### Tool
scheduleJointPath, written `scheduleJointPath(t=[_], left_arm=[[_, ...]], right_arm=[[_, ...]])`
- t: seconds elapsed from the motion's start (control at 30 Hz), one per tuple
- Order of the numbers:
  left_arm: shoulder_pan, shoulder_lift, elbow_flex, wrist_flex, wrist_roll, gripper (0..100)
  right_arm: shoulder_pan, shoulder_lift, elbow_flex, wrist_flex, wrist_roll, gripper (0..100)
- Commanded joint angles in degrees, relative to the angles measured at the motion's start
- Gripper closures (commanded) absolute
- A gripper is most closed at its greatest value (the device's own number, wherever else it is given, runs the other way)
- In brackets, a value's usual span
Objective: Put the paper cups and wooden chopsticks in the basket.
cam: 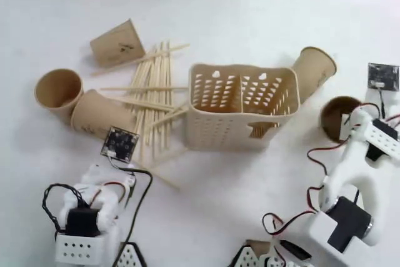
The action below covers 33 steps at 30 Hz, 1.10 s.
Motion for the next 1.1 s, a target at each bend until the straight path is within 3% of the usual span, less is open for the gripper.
scheduleJointPath(t=[0.0, 0.3, 0.43, 0.6, 0.77, 0.93, 1.07], left_arm=[[-0.3, -0.3, 0.0, 0.3, -0.2, 90], [-0.3, -0.3, 0.0, 0.3, -0.2, 90], [-0.3, -0.3, 0.0, 0.3, -0.2, 90], [-0.3, -0.3, 0.0, 0.3, -0.2, 90], [-0.3, -0.3, 0.0, 0.3, -0.2, 90], [-0.3, -0.3, 0.0, 0.3, -0.2, 90], [-0.3, -0.3, 0.0, 0.3, -0.2, 90]], right_arm=[[2.2, -6.5, -5.6, 5.6, -0.6, 98.2], [2.2, -21.8, -8.8, 17.5, -0.4, 98.1], [-2.3, -30.3, -8.9, 21.9, -0.7, 98.1], [-8.7, -42.6, -13.1, 26.8, -8.7, 98.1], [-20.4, -48.7, -25.1, 33.0, -17.3, 98.2], [-36.3, -44.8, -34.8, 43.4, -22.9, 98.2], [-41.2, -38.7, -35.3, 45.8, -23.4, 98.1]])
